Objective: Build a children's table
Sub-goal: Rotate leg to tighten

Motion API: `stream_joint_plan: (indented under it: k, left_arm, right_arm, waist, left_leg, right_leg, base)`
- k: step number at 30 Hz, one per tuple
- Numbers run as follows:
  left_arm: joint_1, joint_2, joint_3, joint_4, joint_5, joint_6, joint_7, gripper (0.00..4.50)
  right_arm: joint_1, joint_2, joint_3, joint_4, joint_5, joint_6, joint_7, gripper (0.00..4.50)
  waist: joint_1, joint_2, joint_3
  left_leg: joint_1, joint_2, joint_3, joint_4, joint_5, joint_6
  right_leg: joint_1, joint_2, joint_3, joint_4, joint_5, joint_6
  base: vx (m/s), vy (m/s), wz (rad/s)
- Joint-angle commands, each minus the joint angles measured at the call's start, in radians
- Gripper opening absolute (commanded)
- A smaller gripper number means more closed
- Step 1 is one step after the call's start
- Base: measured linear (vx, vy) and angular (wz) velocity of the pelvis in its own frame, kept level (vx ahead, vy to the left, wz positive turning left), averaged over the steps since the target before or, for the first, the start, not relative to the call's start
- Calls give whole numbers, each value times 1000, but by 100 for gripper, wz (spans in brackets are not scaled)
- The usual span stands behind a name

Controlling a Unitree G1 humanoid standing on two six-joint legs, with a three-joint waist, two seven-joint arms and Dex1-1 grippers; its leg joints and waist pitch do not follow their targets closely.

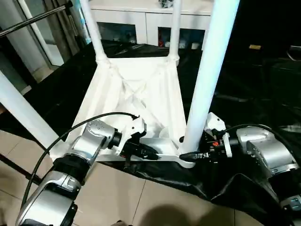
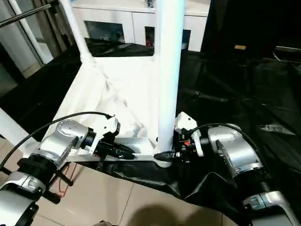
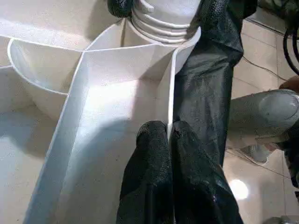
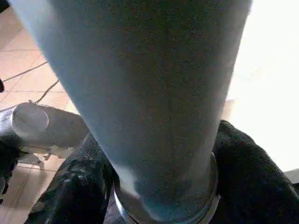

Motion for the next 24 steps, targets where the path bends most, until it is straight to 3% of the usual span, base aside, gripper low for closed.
stream_joint_plan:
  k: [1,5,7,9,11,12,14,16,18,20,22,24]
  left_arm:
    - [-30,-20,47,-11,-22,-13,70,0]
    - [-32,-42,63,9,-19,-19,132,0]
    - [-43,-73,85,39,-17,-17,217,0]
    - [-56,-109,106,62,-20,-11,293,0]
    - [-68,-140,118,78,-20,-9,354,0]
    - [-70,-145,119,81,-19,-10,365,0]
    - [-73,-153,121,86,-17,-12,384,0]
    - [-80,-193,120,91,-8,-12,450,0]
    - [-79,-215,117,85,-8,-7,464,0]
    - [-80,-226,114,82,-4,-8,463,0]
    - [-80,-228,113,82,-3,-11,461,0]
    - [-79,-225,109,77,-4,-14,449,0]
  right_arm:
    - [27,26,45,-32,-1,5,3,265]
    - [45,53,35,-9,-13,-4,-56,259]
    - [55,113,9,53,-42,-32,-194,258]
    - [54,187,-26,129,-71,-50,-363,257]
    - [41,258,-63,194,-81,-42,-513,257]
    - [38,271,-70,204,-79,-38,-536,257]
    - [32,293,-83,221,-77,-30,-577,257]
    - [-1,403,-118,281,-72,4,-741,257]
    - [-22,455,-111,304,-86,-13,-798,257]
    - [-42,486,-104,319,-94,-55,-796,257]
    - [-51,494,-111,321,-84,-59,-781,313]
    - [-69,495,-119,322,-70,-60,-755,333]
  waist:
    - [-5,-19,-69]
    - [-1,-19,-68]
    - [-3,-21,-65]
    - [-17,-25,-55]
    - [-42,-25,-47]
    - [-48,-27,-48]
    - [-53,-26,-50]
    - [-55,-23,-50]
    - [-63,-23,-49]
    - [-67,-23,-49]
    - [-70,-26,-51]
    - [-72,-23,-51]
  left_leg:
    - [13,21,-7,-58,-109,102]
    - [13,21,-8,-59,-112,101]
    - [13,20,-7,-60,-126,91]
    - [14,13,-9,-70,-195,46]
    - [21,11,-15,-80,-270,8]
    - [22,11,-17,-82,-278,3]
    - [26,11,-16,-81,-280,9]
    - [25,10,-13,-80,-267,19]
    - [16,9,-19,-86,-267,6]
    - [22,9,-19,-84,-283,6]
    - [23,9,-17,-82,-283,16]
    - [19,11,-17,-84,-276,28]
  right_leg:
    - [60,-42,35,-57,-26,-274]
    - [60,-42,34,-59,-38,-269]
    - [57,-42,34,-64,-70,-262]
    - [58,-46,30,-81,-223,-224]
    - [54,-47,29,-97,-397,-175]
    - [55,-46,28,-99,-418,-165]
    - [50,-44,32,-105,-420,-157]
    - [47,-44,36,-105,-396,-165]
    - [52,-44,29,-101,-425,-152]
    - [47,-45,30,-109,-451,-140]
    - [46,-45,34,-107,-418,-154]
    - [49,-42,33,-102,-374,-170]
  base:
    - [0,0,0]
    - [0,0,0]
    - [0,0,0]
    - [0,0,0]
    - [0,0,0]
    - [0,0,0]
    - [0,0,0]
    - [0,0,0]
    - [0,0,0]
    - [0,0,0]
    - [0,0,0]
    - [0,0,0]
